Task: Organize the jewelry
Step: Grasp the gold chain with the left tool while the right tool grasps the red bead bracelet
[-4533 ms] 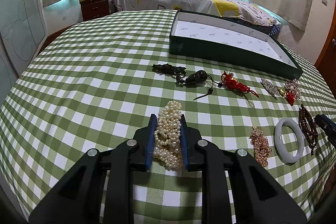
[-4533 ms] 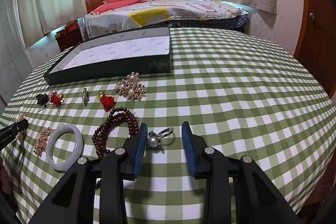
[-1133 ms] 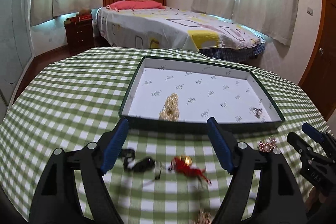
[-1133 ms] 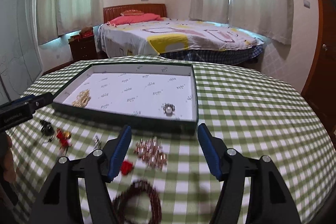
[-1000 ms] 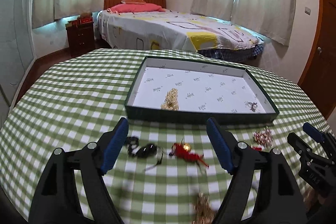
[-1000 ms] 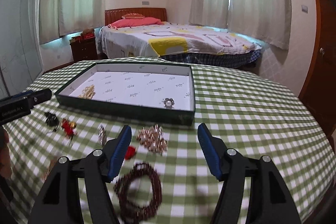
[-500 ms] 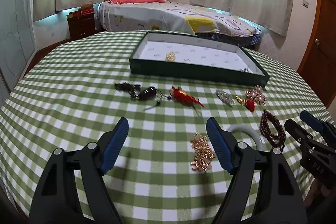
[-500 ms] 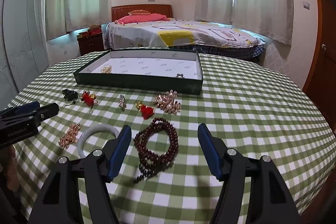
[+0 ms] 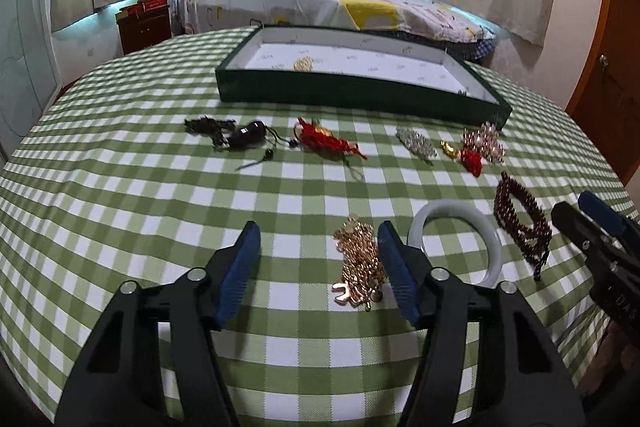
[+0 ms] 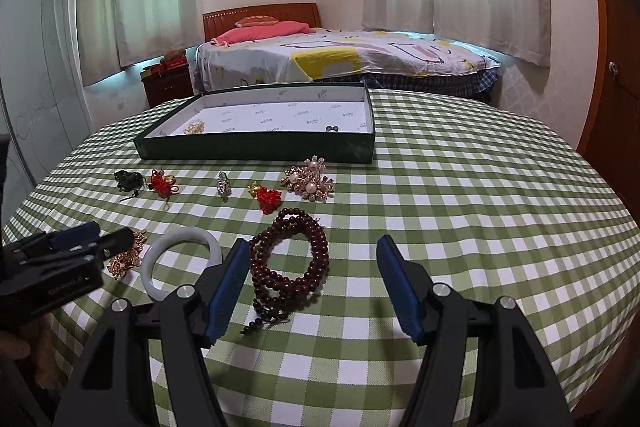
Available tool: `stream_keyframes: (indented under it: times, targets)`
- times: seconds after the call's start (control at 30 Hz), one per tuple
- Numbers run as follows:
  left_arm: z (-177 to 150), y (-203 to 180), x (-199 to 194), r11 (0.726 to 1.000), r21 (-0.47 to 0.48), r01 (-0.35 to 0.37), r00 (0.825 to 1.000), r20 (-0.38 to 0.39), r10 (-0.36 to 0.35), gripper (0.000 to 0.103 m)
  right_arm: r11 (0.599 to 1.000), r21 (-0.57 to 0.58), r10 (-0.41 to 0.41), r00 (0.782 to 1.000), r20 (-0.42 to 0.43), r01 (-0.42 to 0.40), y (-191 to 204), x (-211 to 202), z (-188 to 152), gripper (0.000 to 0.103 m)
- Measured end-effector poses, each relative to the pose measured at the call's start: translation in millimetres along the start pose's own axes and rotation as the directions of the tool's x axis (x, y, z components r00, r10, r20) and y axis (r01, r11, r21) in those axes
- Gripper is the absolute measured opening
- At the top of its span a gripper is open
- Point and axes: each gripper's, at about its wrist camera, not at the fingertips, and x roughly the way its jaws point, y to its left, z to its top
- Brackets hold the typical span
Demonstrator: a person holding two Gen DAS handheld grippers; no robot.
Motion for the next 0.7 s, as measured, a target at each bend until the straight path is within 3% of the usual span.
stream_keyframes:
  times: [0.17,0.33,0.4,0.7]
  targets:
    - [-2,-9,2,0.999,0.047,-0.001,1.000,0.004,0.001,0.057,1.000,0.005,0.001,1.000,-0.004,-0.001,-1,1,0,0.064]
    - [-4,-10,1,0.997,0.076,0.009,1.000,0.012,-0.010,0.021,1.000,0.007,0.001,1.000,-0.009,-0.001,-1,1,0,0.064]
    - [-4,-9,0,0.997,0.076,0.016,1.000,0.014,-0.017,0.015,1.000,0.007,0.001,1.000,-0.011,-0.001,-1,2,-1,0.064]
    - [5,14,-9,0.999,0.035,-0.013,0.999,0.038,0.011,0.012,1.000,-0.001,0.005,1.000,-0.031,-0.005,2,9,-2,0.064]
